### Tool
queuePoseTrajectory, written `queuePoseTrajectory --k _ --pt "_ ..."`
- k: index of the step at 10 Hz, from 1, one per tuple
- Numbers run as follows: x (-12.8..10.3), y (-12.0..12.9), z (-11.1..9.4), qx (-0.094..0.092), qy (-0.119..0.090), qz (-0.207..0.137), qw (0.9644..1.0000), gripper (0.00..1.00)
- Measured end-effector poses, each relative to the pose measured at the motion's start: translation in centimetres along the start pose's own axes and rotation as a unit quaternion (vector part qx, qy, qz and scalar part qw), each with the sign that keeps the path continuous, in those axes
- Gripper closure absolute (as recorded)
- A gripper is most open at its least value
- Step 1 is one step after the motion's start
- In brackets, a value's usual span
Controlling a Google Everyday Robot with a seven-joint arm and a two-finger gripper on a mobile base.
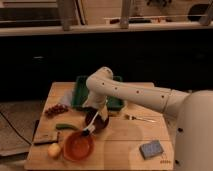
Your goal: Place brush in purple bowl
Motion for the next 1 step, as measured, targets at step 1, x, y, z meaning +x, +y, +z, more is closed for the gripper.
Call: queuePoseTrajectory --k 1 --pt "0.11 0.07 -0.16 0.004 -0.001 -0.001 1.0 0.2"
